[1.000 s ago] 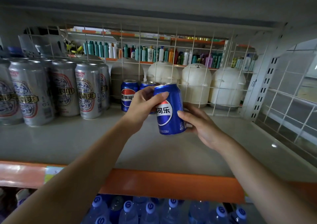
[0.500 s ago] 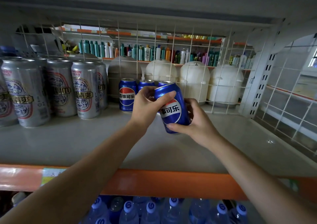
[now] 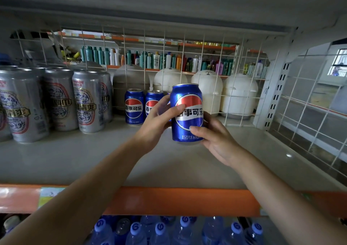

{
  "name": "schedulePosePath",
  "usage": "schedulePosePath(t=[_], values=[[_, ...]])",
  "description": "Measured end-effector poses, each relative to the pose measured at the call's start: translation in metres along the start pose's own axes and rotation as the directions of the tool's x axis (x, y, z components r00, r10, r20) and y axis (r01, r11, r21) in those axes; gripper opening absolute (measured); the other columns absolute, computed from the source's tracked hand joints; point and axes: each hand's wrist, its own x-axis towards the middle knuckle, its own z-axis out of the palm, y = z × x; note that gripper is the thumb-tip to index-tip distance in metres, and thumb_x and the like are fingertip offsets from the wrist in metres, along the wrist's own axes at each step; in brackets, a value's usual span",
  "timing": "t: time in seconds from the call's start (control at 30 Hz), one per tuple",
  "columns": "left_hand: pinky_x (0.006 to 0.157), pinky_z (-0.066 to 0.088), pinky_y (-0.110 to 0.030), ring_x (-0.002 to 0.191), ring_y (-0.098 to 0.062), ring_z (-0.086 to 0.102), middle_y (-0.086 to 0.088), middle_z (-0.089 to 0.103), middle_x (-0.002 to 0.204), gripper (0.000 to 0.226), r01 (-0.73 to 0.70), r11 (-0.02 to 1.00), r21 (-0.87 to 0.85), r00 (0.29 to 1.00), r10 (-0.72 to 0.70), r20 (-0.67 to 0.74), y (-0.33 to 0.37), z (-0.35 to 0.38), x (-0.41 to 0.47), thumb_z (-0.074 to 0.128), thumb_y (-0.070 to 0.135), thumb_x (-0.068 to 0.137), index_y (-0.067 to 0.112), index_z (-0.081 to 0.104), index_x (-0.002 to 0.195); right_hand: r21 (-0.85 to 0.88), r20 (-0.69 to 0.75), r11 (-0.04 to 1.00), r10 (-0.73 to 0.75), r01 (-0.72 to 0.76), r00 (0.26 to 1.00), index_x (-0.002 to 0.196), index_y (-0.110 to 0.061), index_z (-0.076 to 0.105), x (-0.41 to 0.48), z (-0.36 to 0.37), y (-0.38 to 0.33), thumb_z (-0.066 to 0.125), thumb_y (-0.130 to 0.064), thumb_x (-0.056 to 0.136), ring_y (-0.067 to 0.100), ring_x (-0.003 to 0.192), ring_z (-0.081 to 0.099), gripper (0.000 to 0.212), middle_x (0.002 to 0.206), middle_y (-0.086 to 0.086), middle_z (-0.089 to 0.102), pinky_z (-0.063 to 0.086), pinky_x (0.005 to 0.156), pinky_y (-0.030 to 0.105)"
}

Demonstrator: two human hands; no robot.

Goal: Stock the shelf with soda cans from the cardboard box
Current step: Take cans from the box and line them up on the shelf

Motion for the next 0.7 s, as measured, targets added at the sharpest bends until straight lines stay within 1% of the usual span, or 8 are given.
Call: schedulePosePath(t=[0.17,0.27,0.37,0.47,0.53,0.57,0.63,0.7], values=[[0.081,0.053,-0.025,0.096,-0.016,0.066,0.002,0.07,0.1,0.054,-0.028,0.999,0.023,1.0,0.028,0.006,0.001,-0.003,-0.001,0.067,0.035,0.067,0.017,0.057,0.117,0.039,0.018,0.998,0.043,-0.044,0.999,0.125,-0.003,0.048,-0.001,0.0,0.0,0.073,-0.023,0.057,0.02,0.099,0.065,0.076,0.111,0.009,0.066,0.055,0.077,0.032],[0.077,0.053,-0.023,0.093,-0.014,0.067,0.004,0.071,0.097,0.044,-0.043,0.998,0.042,0.999,0.042,0.005,0.001,-0.006,-0.001,0.068,0.025,0.072,0.02,0.057,0.115,-0.022,0.01,1.0,0.021,-0.021,1.0,0.121,-0.011,0.052,-0.001,0.001,0.002,0.073,-0.027,0.059,0.019,0.101,0.064,0.067,0.113,0.008,0.065,0.055,0.079,0.033],[0.075,0.053,-0.024,0.09,-0.013,0.067,0.004,0.072,0.094,0.036,-0.059,0.997,0.047,0.998,0.06,-0.005,0.003,-0.008,-0.001,0.061,0.016,0.077,0.02,0.057,0.113,-0.09,-0.05,0.995,-0.038,0.034,0.998,0.119,-0.016,0.052,0.0,0.002,0.002,0.075,-0.032,0.056,0.011,0.099,0.063,0.069,0.112,0.003,0.063,0.053,0.077,0.028],[0.076,0.054,-0.026,0.091,-0.016,0.067,0.001,0.071,0.096,0.04,-0.07,0.996,0.047,0.997,0.07,-0.009,0.003,-0.007,0.0,0.062,0.015,0.077,0.017,0.056,0.116,-0.232,-0.083,0.971,-0.082,0.061,0.993,0.117,-0.022,0.048,0.001,0.003,0.003,0.084,-0.04,0.046,0.012,0.1,0.062,0.082,0.113,-0.003,0.062,0.053,0.08,0.026],[0.078,0.053,-0.027,0.095,-0.018,0.066,-0.001,0.071,0.099,0.047,-0.066,0.997,0.045,0.998,0.067,-0.013,0.003,-0.006,0.001,0.061,0.013,0.078,0.014,0.051,0.124,-0.328,-0.097,0.943,-0.098,0.061,0.99,0.122,-0.021,0.041,0.001,0.007,0.005,0.087,-0.031,0.047,0.011,0.103,0.061,0.088,0.119,-0.004,0.058,0.052,0.08,0.023],[0.078,0.053,-0.027,0.096,-0.019,0.066,-0.002,0.07,0.102,0.053,-0.061,0.997,0.042,0.998,0.062,-0.013,0.003,-0.006,0.002,0.062,0.013,0.078,0.012,0.048,0.129,-0.364,-0.102,0.929,-0.114,0.069,0.988,0.124,-0.02,0.037,0.001,0.009,0.006,0.088,-0.027,0.049,0.008,0.103,0.061,0.091,0.12,-0.005,0.056,0.052,0.081,0.023],[0.08,0.053,-0.027,0.1,-0.02,0.065,-0.005,0.068,0.107,0.062,-0.046,0.998,0.037,0.999,0.046,-0.006,0.001,-0.007,0.002,0.062,0.013,0.078,0.012,0.041,0.135,-0.423,-0.118,0.902,-0.152,0.089,0.981,0.125,-0.02,0.034,0.001,0.012,0.009,0.09,-0.029,0.048,-0.001,0.101,0.061,0.096,0.117,-0.013,0.056,0.053,0.086,0.028],[0.081,0.053,-0.027,0.103,-0.021,0.064,-0.007,0.066,0.113,0.066,-0.02,0.999,0.032,1.0,0.02,0.006,0.001,-0.007,0.002,0.063,0.013,0.077,0.014,0.038,0.138,-0.461,-0.148,0.883,-0.172,0.086,0.974,0.121,-0.021,0.036,0.002,0.012,0.011,0.09,-0.031,0.047,-0.003,0.099,0.061,0.092,0.11,-0.017,0.058,0.052,0.089,0.029]])
